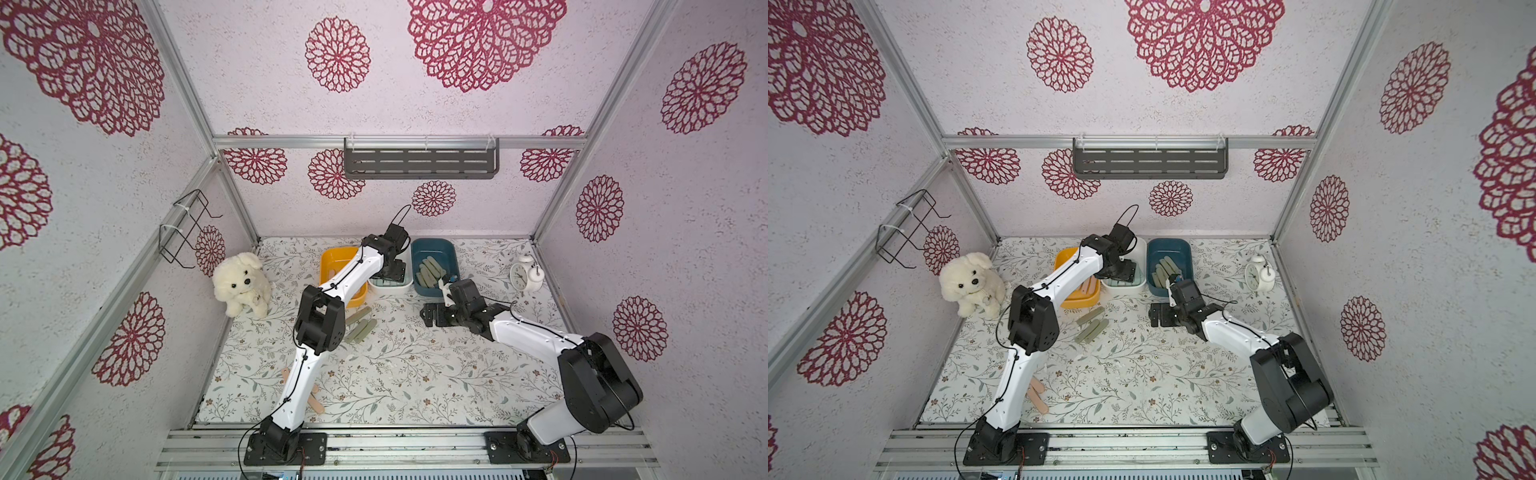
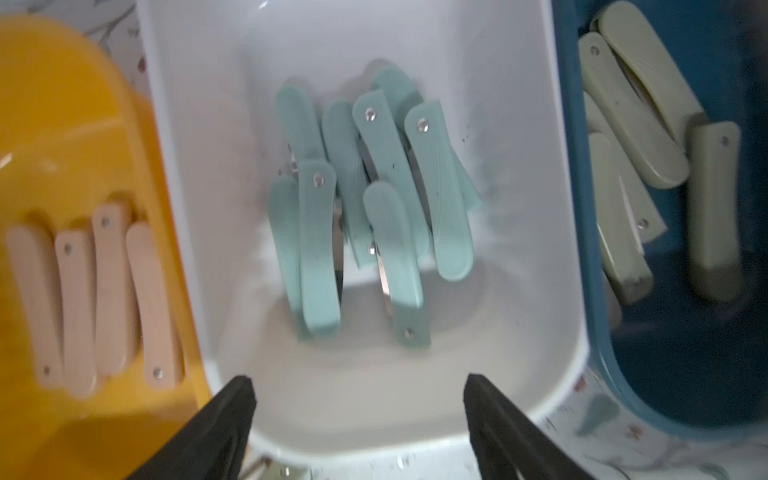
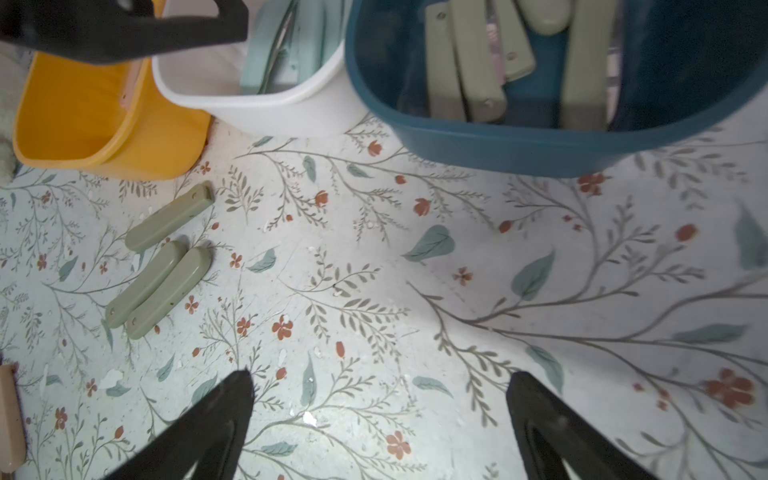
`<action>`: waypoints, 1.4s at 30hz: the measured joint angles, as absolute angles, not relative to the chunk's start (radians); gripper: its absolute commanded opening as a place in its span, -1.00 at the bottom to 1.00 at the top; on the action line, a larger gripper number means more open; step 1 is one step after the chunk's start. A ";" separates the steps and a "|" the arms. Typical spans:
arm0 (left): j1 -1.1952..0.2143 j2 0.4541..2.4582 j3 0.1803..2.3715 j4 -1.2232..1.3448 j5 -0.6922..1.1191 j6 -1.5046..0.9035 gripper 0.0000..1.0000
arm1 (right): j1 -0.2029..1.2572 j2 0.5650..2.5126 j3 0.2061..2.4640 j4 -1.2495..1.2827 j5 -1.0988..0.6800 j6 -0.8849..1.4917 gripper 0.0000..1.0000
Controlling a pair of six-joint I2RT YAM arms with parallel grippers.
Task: Place the fruit knives into the storage box by color
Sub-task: Pick up the fruit knife from the center of the board.
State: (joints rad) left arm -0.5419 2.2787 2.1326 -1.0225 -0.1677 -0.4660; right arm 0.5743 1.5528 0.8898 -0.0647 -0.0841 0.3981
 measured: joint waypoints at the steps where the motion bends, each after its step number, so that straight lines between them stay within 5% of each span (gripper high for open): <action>1: -0.543 2.196 2.042 -0.996 -0.162 -0.484 0.95 | 0.601 1.572 0.890 -0.047 -0.084 0.393 0.85; 5: -0.540 1.835 1.752 -0.928 -0.144 -0.569 0.94 | 0.704 1.672 0.921 0.001 -0.096 0.360 0.40; 10: -0.507 1.579 1.561 -0.901 -0.162 -0.624 0.94 | 0.795 1.828 1.060 0.031 -0.112 0.298 0.16; 24: -0.350 1.502 1.213 -0.908 -0.135 -0.652 0.94 | 0.881 2.177 1.522 -0.025 -0.097 0.139 0.07; 35: -0.315 1.448 1.151 -0.882 -0.102 -0.646 0.94 | 0.890 2.131 1.414 -0.036 -0.110 0.135 0.02; 42: -0.315 1.448 1.138 -0.850 -0.069 -0.646 0.94 | 0.898 2.037 1.297 -0.061 -0.138 0.162 0.31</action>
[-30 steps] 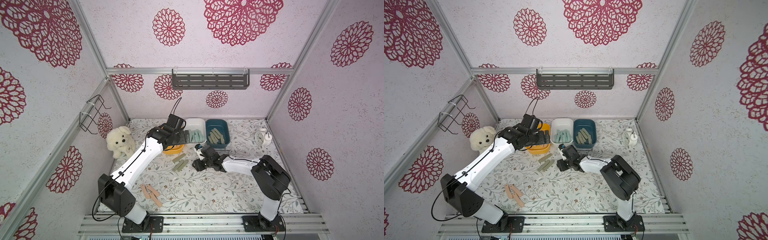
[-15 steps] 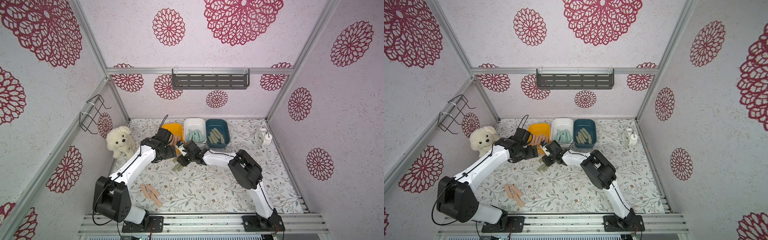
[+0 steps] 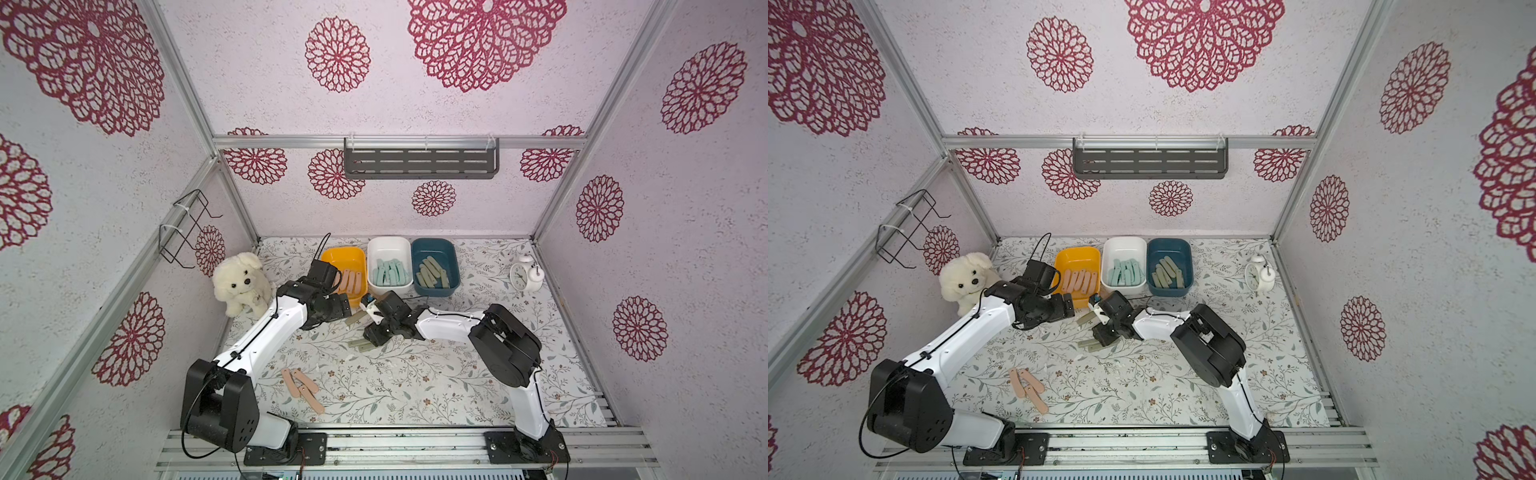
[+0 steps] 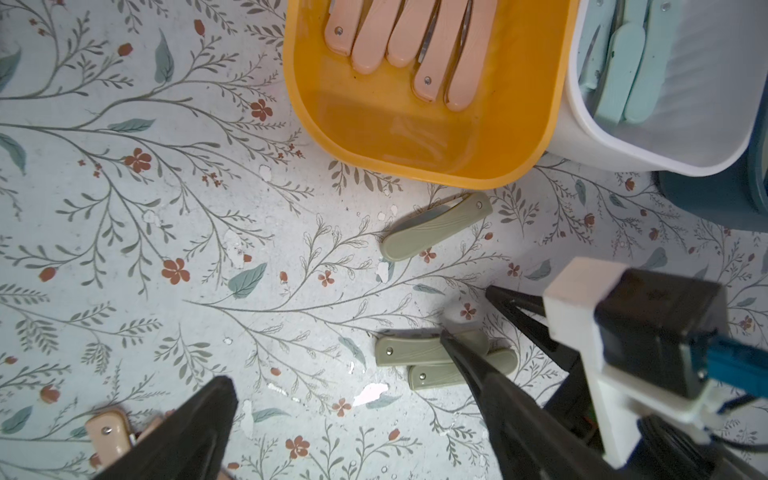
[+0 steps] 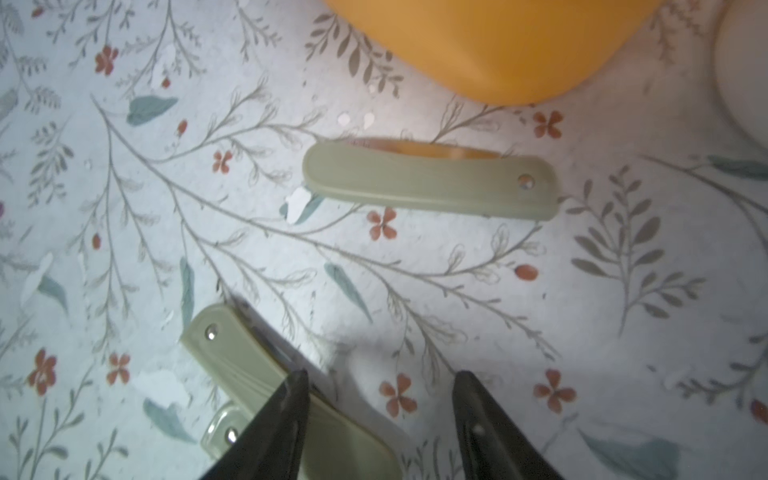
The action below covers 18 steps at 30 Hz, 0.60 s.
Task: Place the fruit knives into the storage box by color
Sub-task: Pick up the fruit knife from the center of the board.
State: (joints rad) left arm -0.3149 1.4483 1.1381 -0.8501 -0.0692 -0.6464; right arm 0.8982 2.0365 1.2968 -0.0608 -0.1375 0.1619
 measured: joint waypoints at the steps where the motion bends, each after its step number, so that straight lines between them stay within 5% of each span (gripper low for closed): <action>1: -0.315 1.448 1.134 -0.848 -0.066 -0.646 0.94 | 0.900 2.021 1.277 -0.060 -0.144 0.167 0.34; 10: -0.315 1.441 1.092 -0.841 -0.052 -0.648 0.94 | 0.922 1.901 1.110 -0.027 -0.223 0.216 0.55; 18: -0.315 1.401 1.090 -0.842 -0.047 -0.646 0.94 | 0.974 1.877 1.068 -0.005 -0.266 0.236 0.32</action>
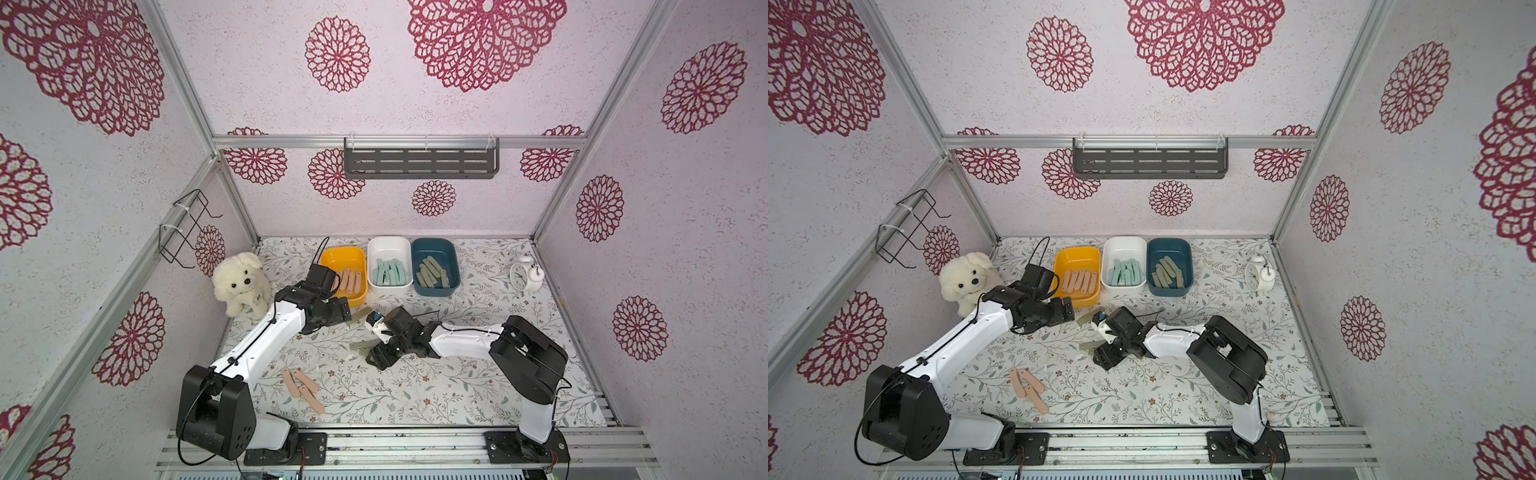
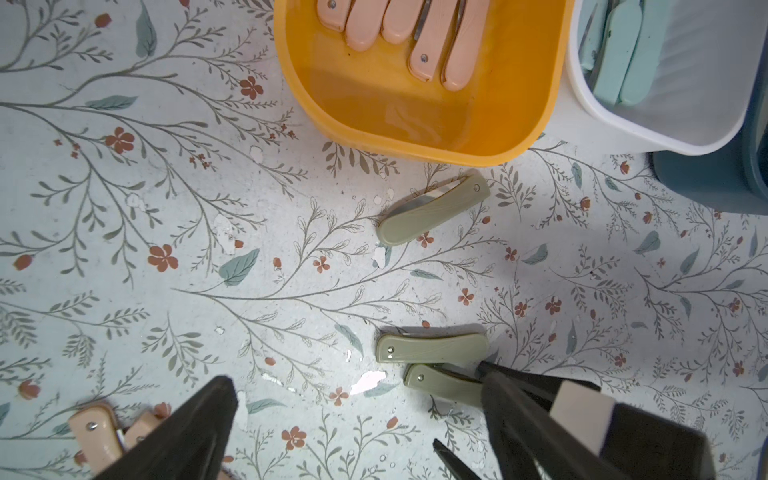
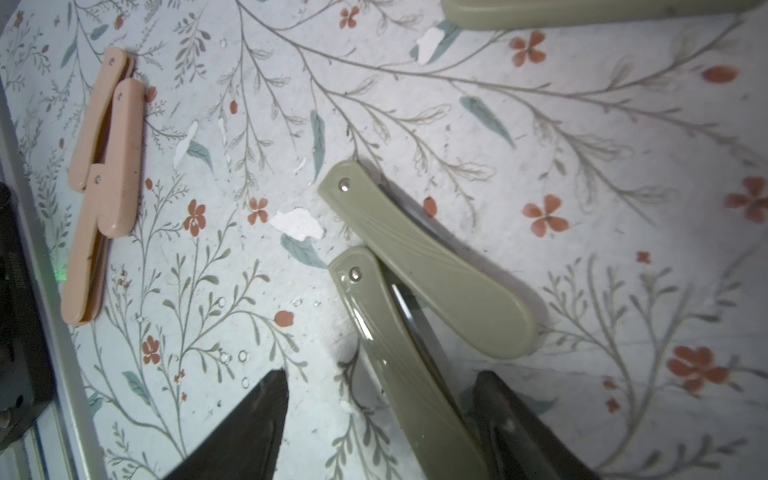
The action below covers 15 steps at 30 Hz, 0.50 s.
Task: Place the fruit knives into the storage box by color
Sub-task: Pick up the fruit knife from the center of the board.
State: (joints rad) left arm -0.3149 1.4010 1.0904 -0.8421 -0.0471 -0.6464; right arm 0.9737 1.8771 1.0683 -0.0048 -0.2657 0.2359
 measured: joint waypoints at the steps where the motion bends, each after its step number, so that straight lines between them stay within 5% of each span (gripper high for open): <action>1: -0.315 1.396 1.090 -0.843 -0.047 -0.646 0.94 | 0.984 1.877 1.066 -0.006 -0.266 0.242 0.24; 15: -0.315 1.373 1.090 -0.851 -0.060 -0.638 0.94 | 1.093 1.938 1.215 -0.207 -0.099 0.247 0.09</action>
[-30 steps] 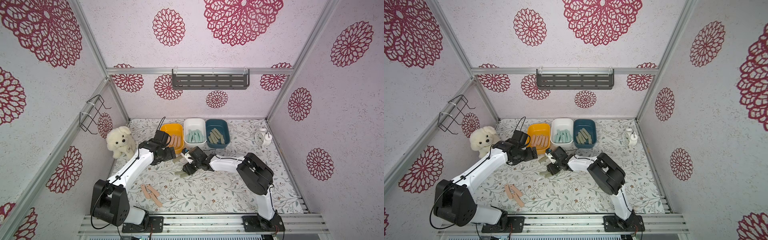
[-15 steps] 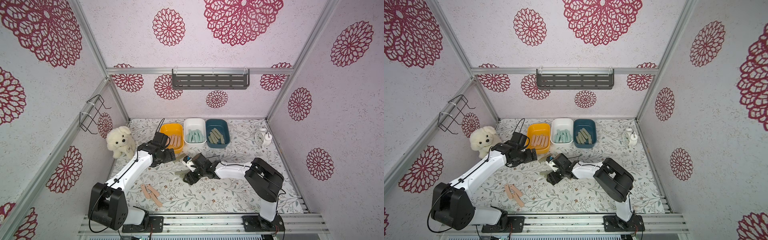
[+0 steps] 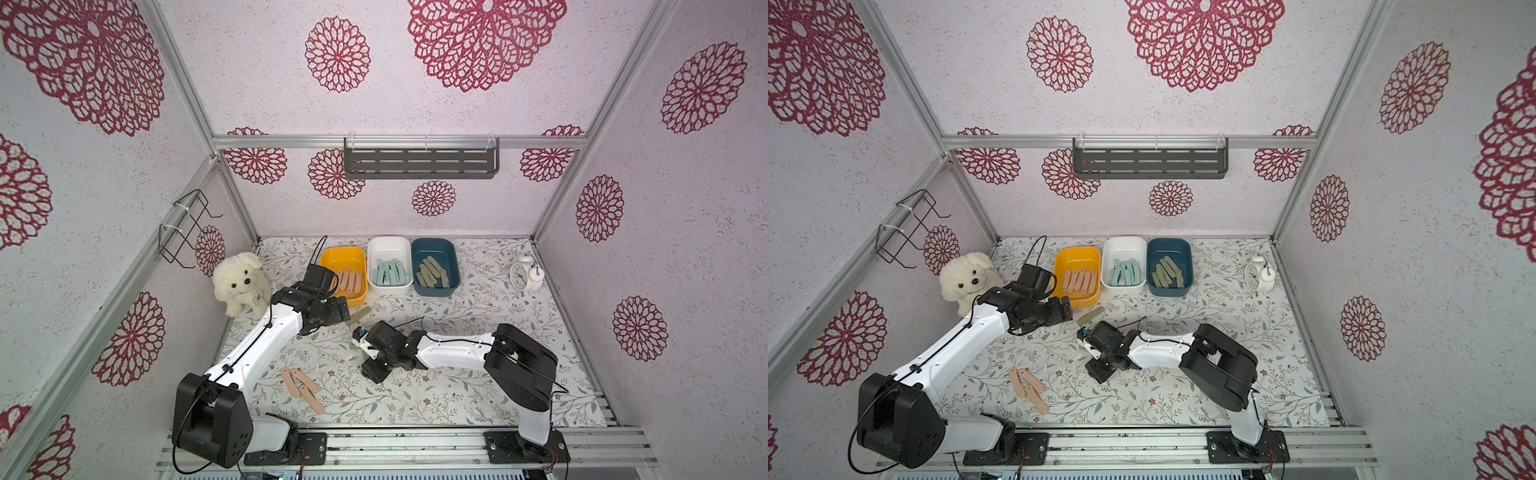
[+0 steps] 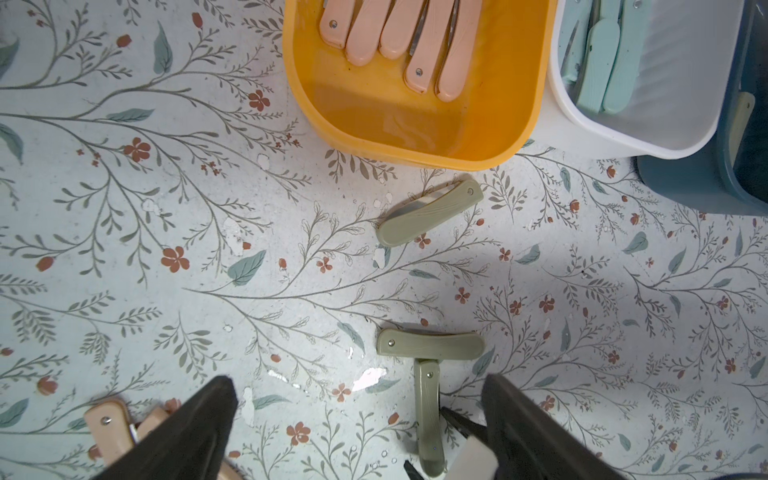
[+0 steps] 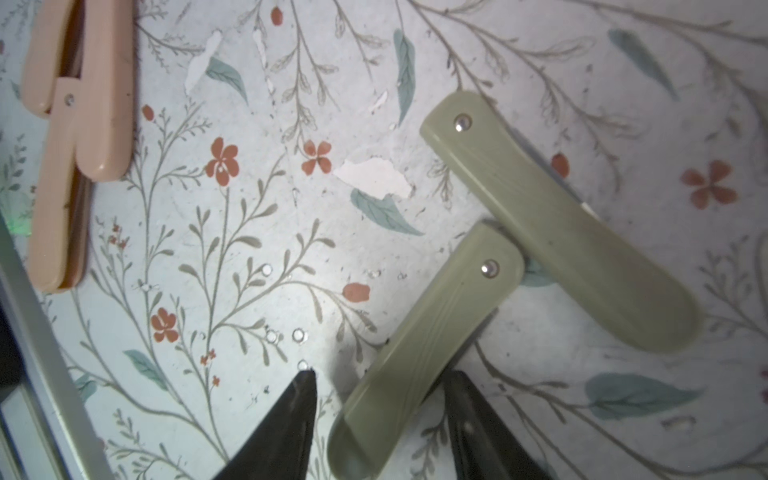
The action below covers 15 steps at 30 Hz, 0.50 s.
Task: Place the fruit knives into the storage box by color
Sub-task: Pick up the fruit knife from the center of the board.
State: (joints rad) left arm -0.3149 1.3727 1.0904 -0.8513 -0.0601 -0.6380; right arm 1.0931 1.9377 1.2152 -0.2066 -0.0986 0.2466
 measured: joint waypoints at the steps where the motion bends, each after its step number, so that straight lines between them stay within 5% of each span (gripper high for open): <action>1: -0.315 1.373 1.090 -0.851 -0.062 -0.637 0.94 | 1.093 1.953 1.243 -0.227 -0.084 0.255 0.09; 15: -0.302 1.372 1.090 -0.854 -0.073 -0.618 0.94 | 1.126 2.061 1.438 -0.422 0.084 0.414 -0.22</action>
